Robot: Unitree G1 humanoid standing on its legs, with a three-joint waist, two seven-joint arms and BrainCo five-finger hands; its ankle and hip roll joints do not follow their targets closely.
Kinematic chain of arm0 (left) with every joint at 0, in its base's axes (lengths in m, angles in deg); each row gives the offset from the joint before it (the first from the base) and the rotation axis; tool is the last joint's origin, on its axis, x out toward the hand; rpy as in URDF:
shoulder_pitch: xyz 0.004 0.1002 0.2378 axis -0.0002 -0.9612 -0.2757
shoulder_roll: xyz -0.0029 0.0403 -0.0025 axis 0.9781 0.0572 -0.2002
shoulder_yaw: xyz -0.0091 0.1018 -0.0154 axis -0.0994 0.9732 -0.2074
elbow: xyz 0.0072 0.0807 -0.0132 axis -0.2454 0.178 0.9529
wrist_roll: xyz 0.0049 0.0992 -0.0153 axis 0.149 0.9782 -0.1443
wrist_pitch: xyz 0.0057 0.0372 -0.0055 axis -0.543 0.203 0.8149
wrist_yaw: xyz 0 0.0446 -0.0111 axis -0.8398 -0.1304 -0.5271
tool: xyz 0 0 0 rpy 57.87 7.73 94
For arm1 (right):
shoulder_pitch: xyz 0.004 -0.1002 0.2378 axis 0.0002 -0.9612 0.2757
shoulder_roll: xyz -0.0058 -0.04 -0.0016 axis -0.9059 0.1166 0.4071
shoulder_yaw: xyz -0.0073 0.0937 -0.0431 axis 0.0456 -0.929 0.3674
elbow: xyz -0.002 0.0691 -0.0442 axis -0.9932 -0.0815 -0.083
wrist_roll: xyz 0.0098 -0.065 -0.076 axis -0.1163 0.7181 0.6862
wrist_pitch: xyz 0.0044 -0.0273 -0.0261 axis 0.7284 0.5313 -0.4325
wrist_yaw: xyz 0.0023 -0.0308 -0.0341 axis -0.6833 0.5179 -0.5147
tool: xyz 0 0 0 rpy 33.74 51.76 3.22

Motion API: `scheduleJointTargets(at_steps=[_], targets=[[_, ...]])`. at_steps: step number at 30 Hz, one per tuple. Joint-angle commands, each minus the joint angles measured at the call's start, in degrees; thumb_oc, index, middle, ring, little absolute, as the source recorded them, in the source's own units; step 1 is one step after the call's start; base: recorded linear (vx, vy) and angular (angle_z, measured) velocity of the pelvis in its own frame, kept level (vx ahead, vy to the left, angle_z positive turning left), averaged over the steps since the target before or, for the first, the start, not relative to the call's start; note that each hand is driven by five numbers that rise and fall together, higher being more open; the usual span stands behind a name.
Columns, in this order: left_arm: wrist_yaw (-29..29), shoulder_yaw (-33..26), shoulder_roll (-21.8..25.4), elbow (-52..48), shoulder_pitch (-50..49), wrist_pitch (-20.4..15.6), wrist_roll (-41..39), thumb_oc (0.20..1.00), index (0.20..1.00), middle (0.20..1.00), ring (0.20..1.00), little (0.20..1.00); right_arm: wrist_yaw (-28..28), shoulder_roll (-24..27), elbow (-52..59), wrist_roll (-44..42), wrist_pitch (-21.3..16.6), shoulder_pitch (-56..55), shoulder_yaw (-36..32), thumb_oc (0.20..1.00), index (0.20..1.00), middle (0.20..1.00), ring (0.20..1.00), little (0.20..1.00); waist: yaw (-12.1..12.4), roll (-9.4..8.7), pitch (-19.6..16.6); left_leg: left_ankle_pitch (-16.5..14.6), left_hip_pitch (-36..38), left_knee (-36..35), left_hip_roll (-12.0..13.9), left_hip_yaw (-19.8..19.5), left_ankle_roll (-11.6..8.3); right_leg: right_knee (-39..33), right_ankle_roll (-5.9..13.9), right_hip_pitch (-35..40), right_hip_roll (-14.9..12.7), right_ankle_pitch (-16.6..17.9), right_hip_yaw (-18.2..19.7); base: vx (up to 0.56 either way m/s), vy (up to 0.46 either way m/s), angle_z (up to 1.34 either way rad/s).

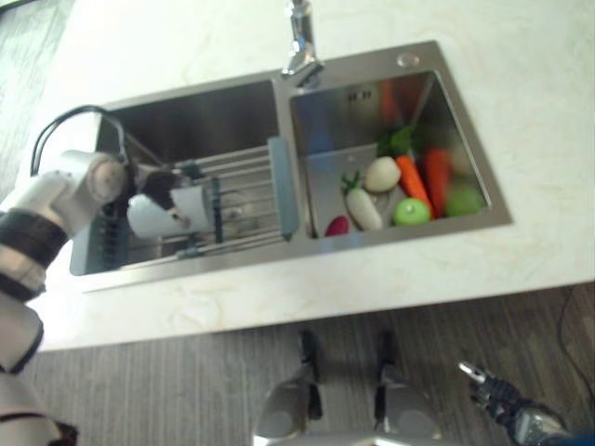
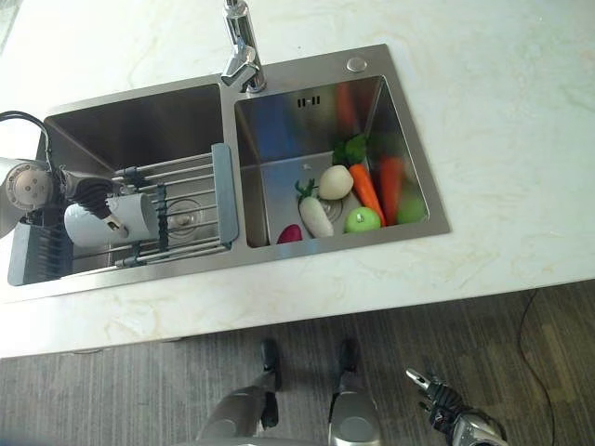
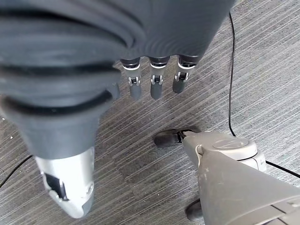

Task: Place the dishes in the dishwasher.

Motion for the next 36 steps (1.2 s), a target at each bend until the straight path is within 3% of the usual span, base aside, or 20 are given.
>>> scheduleJointTargets(at_steps=[1, 6, 11, 16, 19, 23, 24, 25, 26, 29, 31, 33, 36], targets=[[-8.2, -2.6, 4.6, 2.5, 2.2, 3.3, 0.3, 0.200, 0.200, 0.200, 0.200, 0.200, 0.4, 0.6, -0.2, -1.9, -1.6, -1.3, 0.8, 1.000, 1.000, 1.000, 1.000, 1.000, 0.7, -1.07, -2.0, -4.4, 1.0, 0.0, 1.7, -2.2, -2.45, 0.1, 7.02, -0.4, -5.3, 0.1, 1.1, 0.00, 0.000, 0.00], [-13.7, -8.1, 6.5, 0.6, 0.7, 3.8, -2.1, 0.200, 0.200, 0.200, 0.200, 0.200, 1.0, -0.4, 0.1, -1.9, -1.9, -2.8, 0.0, 1.000, 1.000, 1.000, 1.000, 1.000, 1.4, -1.04, -3.1, -4.6, 1.7, 0.0, 1.8, -2.4, -2.55, 0.1, 6.98, 0.4, -5.3, -0.3, 0.3, 0.01, -0.027, 0.08], [-22.3, -14.1, 11.9, -5.5, 0.6, 3.9, -3.7, 0.200, 0.200, 0.200, 0.200, 0.200, 1.6, -2.2, -0.7, 0.0, -2.5, -5.7, -1.8, 1.000, 1.000, 1.000, 1.000, 1.000, 2.7, -0.71, -6.1, -5.2, 3.4, 0.0, 1.8, -2.7, -2.75, 0.1, 6.93, 2.6, -5.3, -1.4, -1.4, 0.05, -0.042, 0.09], [-25.7, -17.3, 14.8, -8.8, -1.1, 4.9, -5.5, 0.200, 0.200, 0.200, 0.200, 0.200, 1.9, -3.0, -1.3, 0.6, -2.5, -7.0, -2.5, 1.000, 1.000, 1.000, 1.000, 1.000, 3.5, -0.55, -7.8, -5.6, 4.5, 0.0, 1.8, -3.1, -2.82, 0.1, 6.91, 4.0, -5.4, -2.1, -2.2, 0.06, -0.048, 0.09], [-29.5, -23.0, 17.0, -12.3, -5.8, 4.2, -5.8, 0.200, 0.200, 0.200, 0.200, 0.200, 2.2, -4.5, -1.7, 1.9, -2.5, -8.3, -3.2, 1.000, 1.000, 1.000, 1.000, 1.000, 4.8, -0.72, -9.5, -6.0, 5.9, 0.0, 1.9, -3.6, -2.92, 0.1, 6.70, 5.7, -5.3, -3.0, -2.9, 0.08, -0.090, 0.04], [-37.0, -37.4, 18.1, -20.3, -20.1, 4.4, -4.8, 0.200, 0.200, 0.200, 0.200, 0.200, 3.1, -6.2, -1.7, 3.4, -2.4, -9.7, -3.3, 1.000, 1.000, 1.000, 1.000, 1.000, 7.3, -1.19, -12.0, -6.3, 8.2, 0.0, 2.3, -5.0, -3.21, 0.1, 5.61, 8.5, -4.4, -4.8, -3.5, 0.06, -0.153, 0.17], [-38.6, -43.0, 17.6, -23.0, -25.5, 5.1, -4.9, 0.200, 0.200, 0.200, 0.200, 0.200, 3.3, -6.4, -1.7, 3.3, -2.2, -9.8, -3.5, 1.000, 1.000, 1.000, 1.000, 1.000, 8.0, -1.23, -12.4, -6.4, 8.7, 0.0, 2.5, -5.6, -3.32, 0.1, 5.23, 9.2, -4.0, -5.3, -3.7, -0.03, -0.285, 0.23], [-42.4, -54.5, 14.1, -28.2, -38.2, 5.3, -4.9, 0.200, 0.200, 0.200, 0.200, 0.200, 3.5, -7.0, -1.2, 2.5, -1.8, -9.6, -3.6, 1.000, 1.000, 1.000, 1.000, 1.000, 10.0, -1.40, -13.0, -6.4, 9.6, 0.5, 2.9, -6.7, -3.60, 0.1, 4.25, 10.8, -3.2, -6.3, -4.0, -0.03, -0.256, 0.23], [-42.8, -56.7, 13.4, -28.9, -40.7, 5.1, -4.8, 0.200, 0.200, 0.200, 0.200, 0.200, 3.6, -6.9, -1.2, 2.6, -1.8, -9.5, -3.5, 1.000, 1.000, 1.000, 1.000, 1.000, 10.0, -1.26, -13.0, -6.4, 9.7, 0.6, 2.9, -6.9, -3.66, 0.1, 4.08, 11.0, -3.0, -6.5, -4.0, -0.06, -0.295, 0.20], [-52.5, -69.5, 4.2, -35.6, -56.3, 0.3, -1.6, 0.200, 0.200, 0.200, 0.200, 0.200, 4.3, -7.5, -0.6, 3.0, -1.4, -8.0, -1.3, 1.000, 1.000, 1.000, 1.000, 1.000, 11.1, -1.03, -13.0, -5.9, 9.6, 2.1, 3.9, -8.0, -4.74, 0.1, 1.95, 13.1, -1.0, -7.9, -4.6, -0.04, -0.218, 0.31], [-55.6, -69.9, -1.8, -38.8, -58.7, -2.5, -0.2, 0.200, 0.200, 0.200, 0.200, 0.200, 4.8, -8.4, -0.5, 2.3, -2.0, -8.0, 0.0, 1.000, 1.000, 1.000, 1.000, 1.000, 11.6, -1.00, -12.7, -1.8, 8.4, 0.9, 5.7, -6.5, -6.80, 0.1, 0.98, 14.6, 0.4, -8.5, -7.0, -0.12, -0.162, 0.50], [-57.1, -67.4, -5.0, -39.2, -56.4, -3.2, 0.9, 0.200, 0.200, 0.200, 0.200, 0.200, 5.6, -8.6, -0.3, 0.9, -2.5, -7.2, 0.9, 1.000, 1.000, 1.000, 1.000, 1.000, 11.9, -1.25, -12.0, 0.4, 5.6, 0.8, 6.1, -6.2, -7.63, 0.1, 0.52, 14.8, 0.7, -8.7, -8.4, -0.20, -0.072, 1.26], [-58.9, -62.6, -8.7, -36.9, -52.7, -5.2, 1.3, 0.200, 0.200, 0.200, 0.200, 0.200, 6.6, -8.7, -0.4, 0.6, -3.1, -5.8, 0.5, 1.000, 1.000, 1.000, 1.000, 1.000, 11.2, -1.86, -11.2, 0.3, 3.9, 4.0, 5.9, -2.7, -7.55, 0.1, 0.07, 14.6, 0.2, -8.6, -11.0, -0.22, 0.037, 1.25]])
